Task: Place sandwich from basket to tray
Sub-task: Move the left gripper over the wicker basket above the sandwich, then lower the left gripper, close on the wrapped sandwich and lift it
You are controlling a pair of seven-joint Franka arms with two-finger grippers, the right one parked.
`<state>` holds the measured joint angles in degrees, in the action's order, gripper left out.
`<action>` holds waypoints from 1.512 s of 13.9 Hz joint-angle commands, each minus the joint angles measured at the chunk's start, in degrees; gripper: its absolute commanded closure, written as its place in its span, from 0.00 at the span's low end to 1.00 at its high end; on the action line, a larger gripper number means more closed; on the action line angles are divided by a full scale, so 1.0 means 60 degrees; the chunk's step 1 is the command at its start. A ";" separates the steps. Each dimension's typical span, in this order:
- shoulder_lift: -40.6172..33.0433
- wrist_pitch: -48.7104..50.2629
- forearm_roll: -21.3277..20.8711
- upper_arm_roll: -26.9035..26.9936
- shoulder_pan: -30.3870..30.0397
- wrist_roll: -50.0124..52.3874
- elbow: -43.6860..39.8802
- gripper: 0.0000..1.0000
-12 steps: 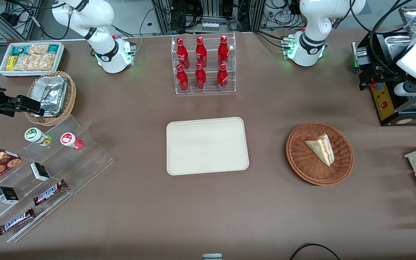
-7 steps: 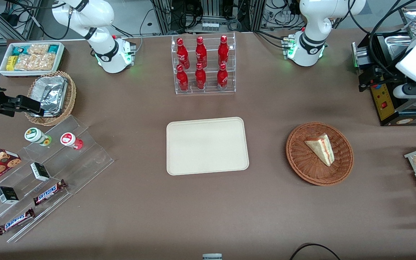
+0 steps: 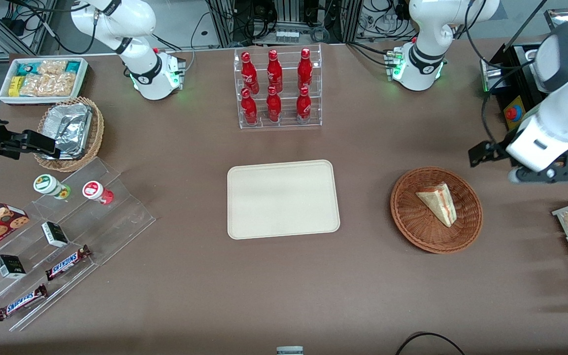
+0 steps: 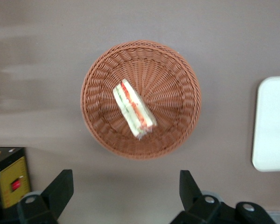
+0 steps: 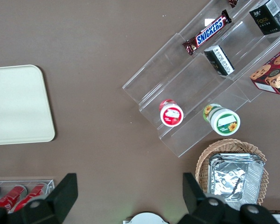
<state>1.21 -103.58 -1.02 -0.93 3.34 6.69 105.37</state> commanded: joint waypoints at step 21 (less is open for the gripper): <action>0.2229 -0.5968 -0.0123 0.0037 0.0117 0.4421 0.3488 0.00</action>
<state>13.89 -137.61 -1.02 -0.91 3.44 31.35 125.88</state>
